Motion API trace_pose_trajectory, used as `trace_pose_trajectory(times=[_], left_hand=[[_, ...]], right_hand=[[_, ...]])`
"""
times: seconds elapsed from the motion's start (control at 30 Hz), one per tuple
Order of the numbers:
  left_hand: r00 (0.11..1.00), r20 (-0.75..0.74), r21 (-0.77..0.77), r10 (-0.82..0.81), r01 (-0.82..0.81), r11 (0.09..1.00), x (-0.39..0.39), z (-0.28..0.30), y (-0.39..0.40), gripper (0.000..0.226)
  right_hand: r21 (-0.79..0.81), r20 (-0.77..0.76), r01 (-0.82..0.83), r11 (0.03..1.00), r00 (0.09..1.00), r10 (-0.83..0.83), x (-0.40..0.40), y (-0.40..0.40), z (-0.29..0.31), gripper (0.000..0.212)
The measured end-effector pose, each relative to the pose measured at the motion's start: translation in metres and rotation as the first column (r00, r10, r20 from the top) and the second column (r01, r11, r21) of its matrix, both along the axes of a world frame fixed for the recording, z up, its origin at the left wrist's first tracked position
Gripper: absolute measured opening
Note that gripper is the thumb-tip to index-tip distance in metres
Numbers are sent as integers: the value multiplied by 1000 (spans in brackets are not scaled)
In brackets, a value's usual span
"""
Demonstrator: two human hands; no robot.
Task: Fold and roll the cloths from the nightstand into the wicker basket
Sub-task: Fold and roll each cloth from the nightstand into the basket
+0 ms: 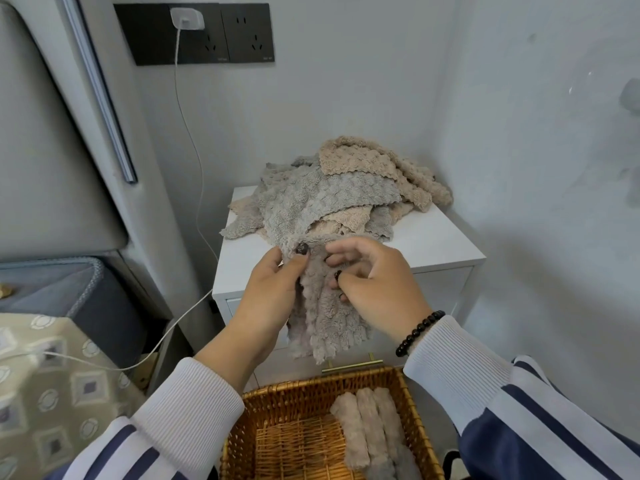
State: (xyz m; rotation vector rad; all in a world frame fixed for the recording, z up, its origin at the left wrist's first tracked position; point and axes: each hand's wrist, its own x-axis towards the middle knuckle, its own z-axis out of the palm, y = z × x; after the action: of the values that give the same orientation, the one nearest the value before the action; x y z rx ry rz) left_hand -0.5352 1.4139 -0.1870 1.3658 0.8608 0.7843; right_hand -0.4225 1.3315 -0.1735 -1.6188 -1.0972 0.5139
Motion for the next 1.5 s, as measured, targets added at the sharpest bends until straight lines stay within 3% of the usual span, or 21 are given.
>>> trace_pose_trajectory(times=[0.1, 0.17, 0.27, 0.33, 0.43, 0.53, 0.6, 0.7, 0.83, 0.93, 1.07, 1.17, 1.23, 1.27, 1.37, 1.43, 1.5], left_hand=[[998, 46, -80, 37, -33, 996, -2, 3, 1, 22], [995, 80, -122, 57, -47, 991, -4, 5, 1, 26], [990, 120, -195, 78, -53, 979, -6, 7, 1, 32], [987, 145, -233, 74, -39, 972, -8, 10, 0, 33], [989, 147, -198, -7, 36, 979, -11, 11, 0, 29], [996, 14, -86, -87, 88, 992, -11, 7, -2, 32], [999, -10, -96, -51, 50, 994, -9, 1, -3, 23], [994, 101, -234, 30, -6, 972, -9, 0, -4, 18], [982, 172, -290, 73, -20, 957, -13, 6, 4, 22], [994, 91, -218, -52, 71, 973, -19, 12, 12, 24], [938, -1, -251, -347, 336, 908, -29, 17, 9, 27], [857, -97, -303, -506, 459, 835, -27, 15, -3, 33], [875, -91, -288, -475, 433, 854, -23, 12, -7, 37], [905, -44, -282, -424, 396, 874, -22, 11, -8, 39], [952, 164, -304, -259, 299, 905, -18, 13, -6, 40], [952, 235, -312, -195, 264, 913, -16, 13, -6, 36], [954, 234, -313, -187, 256, 915, -15, 13, -5, 32]], right_hand=[[0, 63, 171, 985, 983, -171, 11, -2, 0, 37], [-45, 11, 210, 977, 978, -210, 20, -3, 0, 44], [-167, -232, 84, 982, 965, -122, 27, -4, -2, 57], [-200, -372, -27, 979, 927, -50, 29, -5, -6, 51], [-184, -298, -43, 982, 954, -14, 30, -8, -12, 29], [-146, -166, 58, 988, 983, -83, 32, -12, -10, 27], [-118, -201, 69, 991, 975, -92, 33, -15, -9, 32], [-191, -303, -6, 982, 952, -53, 35, -15, -11, 43], [-234, -352, -116, 965, 936, 27, 40, -16, -13, 37], [-208, -336, -109, 972, 941, 34, 52, -21, -4, 38], [-277, -322, -251, 927, 934, 157, 64, -30, 4, 69], [-290, -303, -323, 901, 924, 233, 59, -35, 7, 50], [-208, -361, -266, 941, 915, 179, 58, -34, 7, 59], [-156, -446, -223, 962, 885, 132, 60, -33, 6, 64], [-71, -725, -172, 982, 686, 68, 58, -29, 3, 74], [-91, -775, -256, 962, 625, 93, 52, -28, -3, 84], [-98, -769, -335, 937, 623, 142, 48, -28, -6, 66]])
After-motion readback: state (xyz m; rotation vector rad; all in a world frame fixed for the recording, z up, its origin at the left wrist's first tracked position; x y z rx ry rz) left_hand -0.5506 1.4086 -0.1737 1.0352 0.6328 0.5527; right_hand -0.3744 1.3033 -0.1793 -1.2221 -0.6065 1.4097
